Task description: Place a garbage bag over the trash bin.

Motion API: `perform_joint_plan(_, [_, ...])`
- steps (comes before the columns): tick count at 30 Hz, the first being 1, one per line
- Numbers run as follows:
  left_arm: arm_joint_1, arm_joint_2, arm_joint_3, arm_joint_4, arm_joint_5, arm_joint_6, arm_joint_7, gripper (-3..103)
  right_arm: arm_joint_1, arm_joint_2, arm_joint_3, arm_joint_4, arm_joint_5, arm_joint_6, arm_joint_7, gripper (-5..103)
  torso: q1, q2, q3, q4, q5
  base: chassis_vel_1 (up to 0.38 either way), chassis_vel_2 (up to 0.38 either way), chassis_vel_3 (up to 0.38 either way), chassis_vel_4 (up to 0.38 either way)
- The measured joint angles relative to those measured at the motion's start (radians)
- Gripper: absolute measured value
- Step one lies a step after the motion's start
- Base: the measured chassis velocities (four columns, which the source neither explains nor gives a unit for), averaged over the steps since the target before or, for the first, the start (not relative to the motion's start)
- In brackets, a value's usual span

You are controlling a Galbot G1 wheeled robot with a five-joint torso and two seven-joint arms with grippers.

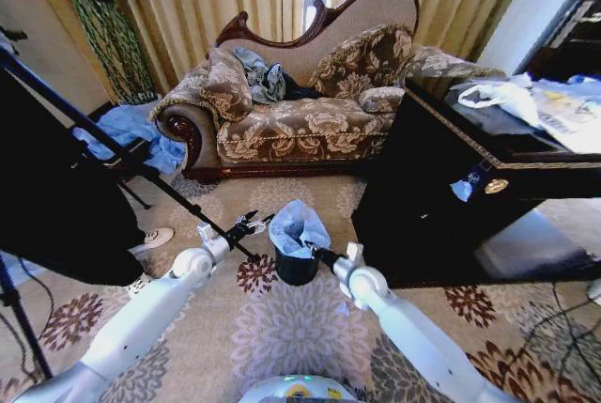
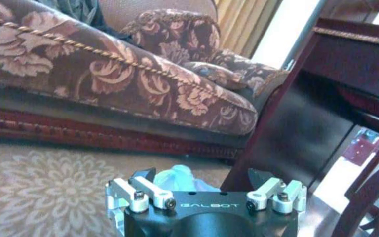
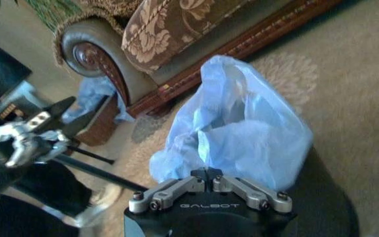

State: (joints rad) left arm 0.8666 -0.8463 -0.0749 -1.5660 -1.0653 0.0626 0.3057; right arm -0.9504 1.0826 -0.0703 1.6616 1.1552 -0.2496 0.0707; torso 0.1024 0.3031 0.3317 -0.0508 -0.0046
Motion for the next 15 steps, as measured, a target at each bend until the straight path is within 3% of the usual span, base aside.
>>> perform_joint_plan(3, [-0.001,-0.002,0.010,0.011,-0.005,0.000,-0.009,93,-0.073,0.012,0.057,0.017,0.009,0.018,-0.032,0,0.000,0.000,0.000,0.0003,-0.0007,0.000,0.000,0.000,0.000])
perform_joint_plan(15, [-0.013,-0.003,0.031,0.016,-0.009,0.014,-0.023,93,-0.269,0.074,0.165,0.038,0.021,0.027,-0.036,0,0.000,0.000,0.000,0.0003,-0.0003,0.000,0.000,0.000,0.000])
